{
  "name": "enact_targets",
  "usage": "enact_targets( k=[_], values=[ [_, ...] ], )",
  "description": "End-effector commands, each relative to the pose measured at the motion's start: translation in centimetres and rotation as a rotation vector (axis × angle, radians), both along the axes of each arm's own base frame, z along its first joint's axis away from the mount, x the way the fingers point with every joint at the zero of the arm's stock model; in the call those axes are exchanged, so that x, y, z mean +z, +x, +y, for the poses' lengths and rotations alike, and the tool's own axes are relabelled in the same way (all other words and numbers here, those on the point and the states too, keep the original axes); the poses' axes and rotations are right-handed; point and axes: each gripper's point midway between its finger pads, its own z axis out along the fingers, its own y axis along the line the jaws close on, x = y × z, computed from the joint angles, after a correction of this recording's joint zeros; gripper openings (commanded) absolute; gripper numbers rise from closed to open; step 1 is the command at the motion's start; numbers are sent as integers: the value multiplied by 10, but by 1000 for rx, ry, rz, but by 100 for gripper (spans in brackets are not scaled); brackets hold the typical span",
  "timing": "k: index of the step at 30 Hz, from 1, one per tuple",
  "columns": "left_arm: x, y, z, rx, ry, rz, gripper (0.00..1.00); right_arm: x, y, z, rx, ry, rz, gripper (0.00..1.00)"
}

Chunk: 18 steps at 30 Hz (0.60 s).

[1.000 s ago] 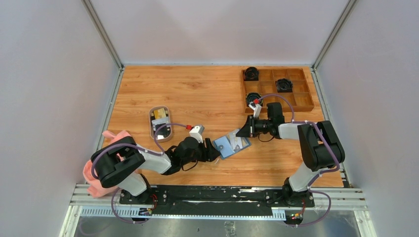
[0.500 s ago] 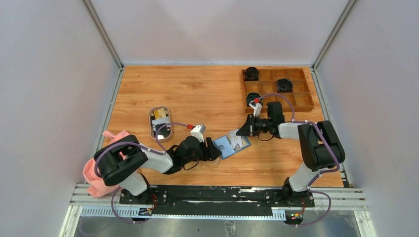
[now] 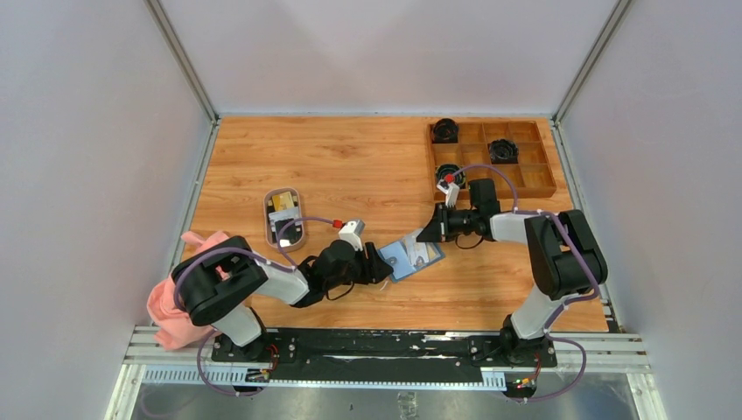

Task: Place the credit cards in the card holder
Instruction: Insert the credit card into the card holder.

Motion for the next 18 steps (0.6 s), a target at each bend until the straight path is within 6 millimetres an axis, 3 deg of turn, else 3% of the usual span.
enact_targets(
  k=[1,18],
  values=[
    [-21,-1,11,16,68,44,50,-9,-9,4,41,-30,25,0],
    [-33,7,12,33,94,81,42,-13,-14,12,65,-80,74,0]
  ],
)
